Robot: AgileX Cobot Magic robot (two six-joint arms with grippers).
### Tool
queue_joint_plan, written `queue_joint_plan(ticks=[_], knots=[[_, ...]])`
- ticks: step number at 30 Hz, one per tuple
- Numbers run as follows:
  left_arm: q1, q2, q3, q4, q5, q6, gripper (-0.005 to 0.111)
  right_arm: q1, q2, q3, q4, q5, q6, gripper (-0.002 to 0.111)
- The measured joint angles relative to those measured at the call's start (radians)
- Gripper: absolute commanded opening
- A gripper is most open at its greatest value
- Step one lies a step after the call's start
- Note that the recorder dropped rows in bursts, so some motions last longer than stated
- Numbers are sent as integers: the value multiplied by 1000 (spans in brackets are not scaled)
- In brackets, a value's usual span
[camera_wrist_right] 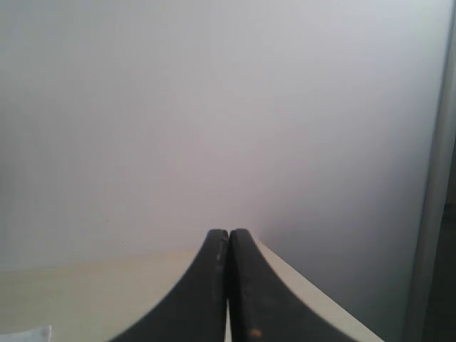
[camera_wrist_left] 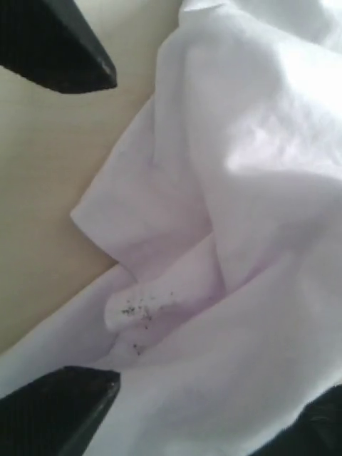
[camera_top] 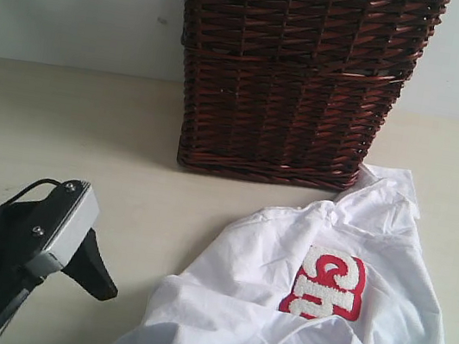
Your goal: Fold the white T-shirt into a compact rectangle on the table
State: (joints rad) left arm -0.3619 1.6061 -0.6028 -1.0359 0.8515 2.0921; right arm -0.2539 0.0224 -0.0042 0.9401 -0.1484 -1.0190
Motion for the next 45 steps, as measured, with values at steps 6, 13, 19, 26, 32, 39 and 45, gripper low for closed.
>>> queue_joint_plan(ticks=[6,13,19,26,32,39,45], knots=[[0,96,-13,-3,-36,4,104,0,0,0,0,0,0,0],[0,145,-49,8,-50,4,104,0,0,0,0,0,0,0],[-21,197,-68,-15,-55,4,101,0,0,0,0,0,0,0],[-33,183,-69,-22,0,2,100,0,0,0,0,0,0,0],[-33,162,-70,-61,-11,-30,54,0,0,0,0,0,0,0],[-33,162,-71,31,-38,0,58,0,0,0,0,0,0,0],[-87,199,-71,40,-139,4,58,0,0,0,0,0,0,0]])
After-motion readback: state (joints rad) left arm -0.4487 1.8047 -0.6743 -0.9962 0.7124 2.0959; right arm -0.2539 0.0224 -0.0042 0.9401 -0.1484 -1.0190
